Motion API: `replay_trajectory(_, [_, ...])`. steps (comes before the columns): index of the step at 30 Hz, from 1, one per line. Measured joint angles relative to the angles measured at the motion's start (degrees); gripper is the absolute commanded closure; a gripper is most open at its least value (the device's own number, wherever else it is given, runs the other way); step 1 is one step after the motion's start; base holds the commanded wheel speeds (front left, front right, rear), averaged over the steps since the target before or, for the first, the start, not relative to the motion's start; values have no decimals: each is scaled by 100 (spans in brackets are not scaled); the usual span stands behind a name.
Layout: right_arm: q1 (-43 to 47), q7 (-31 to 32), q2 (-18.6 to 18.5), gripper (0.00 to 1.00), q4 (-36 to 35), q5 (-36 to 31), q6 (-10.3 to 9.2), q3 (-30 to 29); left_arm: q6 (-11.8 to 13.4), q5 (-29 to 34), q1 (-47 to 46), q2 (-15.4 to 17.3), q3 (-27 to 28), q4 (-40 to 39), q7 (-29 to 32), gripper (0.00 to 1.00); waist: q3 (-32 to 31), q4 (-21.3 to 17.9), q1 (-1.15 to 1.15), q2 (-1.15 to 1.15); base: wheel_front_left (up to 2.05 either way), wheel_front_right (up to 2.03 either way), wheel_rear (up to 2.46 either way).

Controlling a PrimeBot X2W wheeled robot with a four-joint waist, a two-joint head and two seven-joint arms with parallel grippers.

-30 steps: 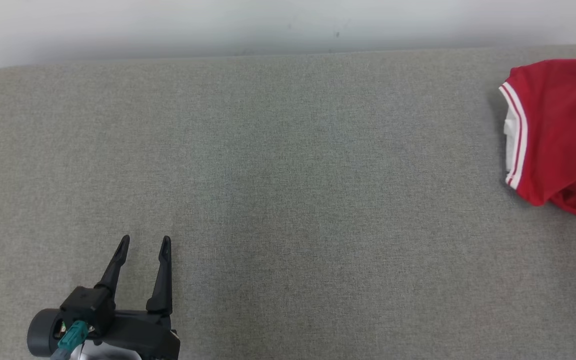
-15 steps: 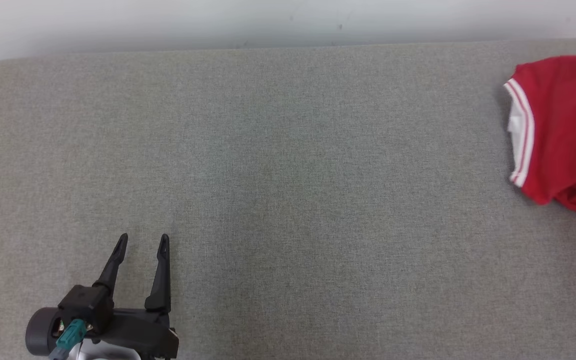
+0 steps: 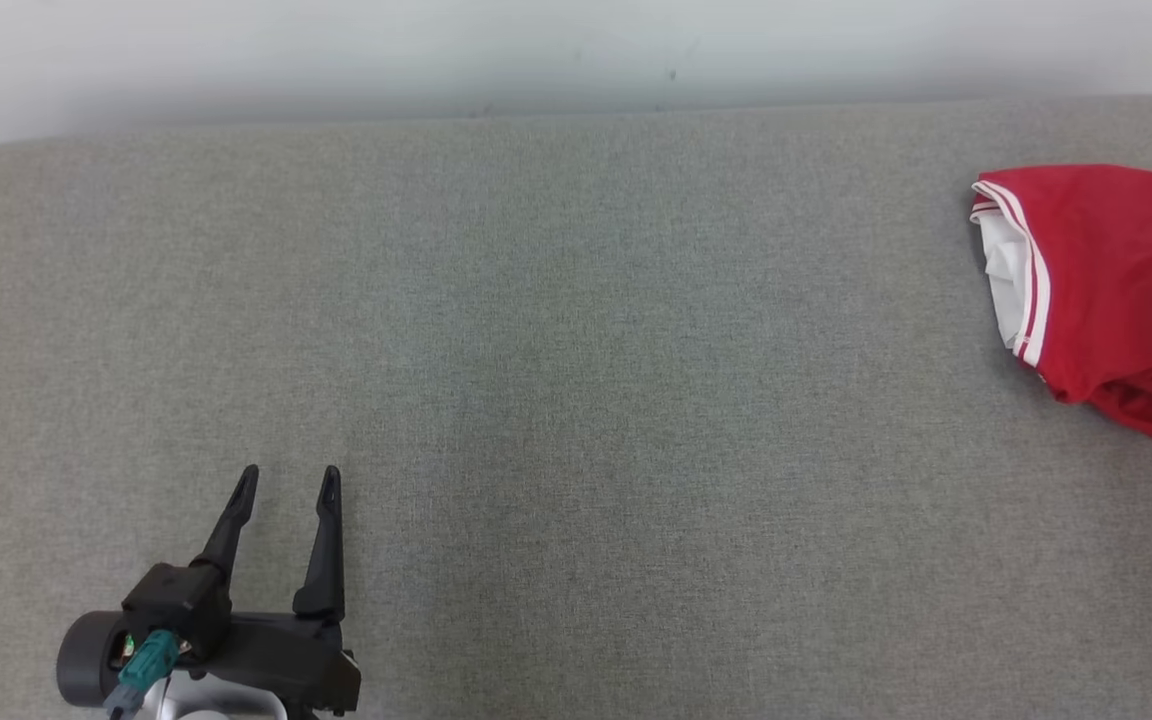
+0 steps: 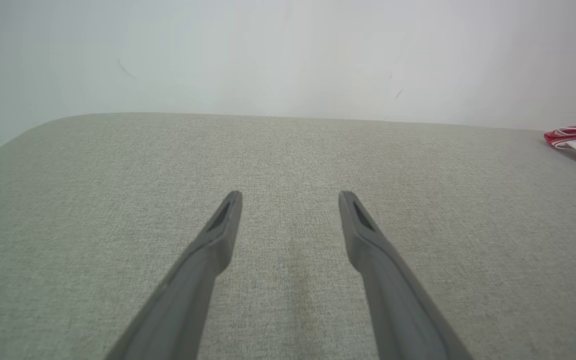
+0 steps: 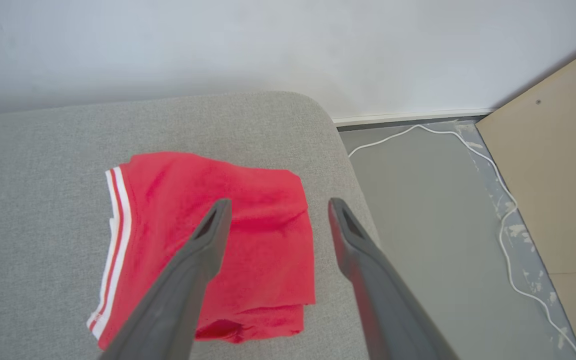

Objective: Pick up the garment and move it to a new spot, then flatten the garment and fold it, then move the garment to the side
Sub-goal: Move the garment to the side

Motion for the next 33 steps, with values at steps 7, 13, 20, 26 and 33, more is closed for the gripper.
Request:
replay_trajectory(7, [347, -839, 445, 0, -210, 435, 380, -331, 1, -1, 29, -11, 78, 67, 0, 0, -211, -2, 0, 0, 0, 0, 0])
replay_trajectory(13, [993, -1813, 847, 0, -577, 765, 638, -601, 3, -2, 200, 16, 157, 112, 0, 0, -447, -51, 0, 0, 0, 0, 0])
replay_trajectory(20, [1943, -2939, 1218, 0, -1218, 876, 684, -747, 38, -18, 427, 38, 261, 98, 0, 0, -745, -142, -1, 0, 0, 0, 0])
replay_trajectory(26, [2494, -3750, 1287, 0, -1827, 566, 623, -636, 65, -100, 719, 53, 333, -3, 0, 0, -956, -253, -1, 0, 0, 0, 0])
replay_trajectory(33, [3233, -4590, 1378, 0, -2464, 354, 290, -657, 105, -152, 821, 42, 427, -94, 0, 0, -1131, -390, -1, 0, 0, 0, 0])
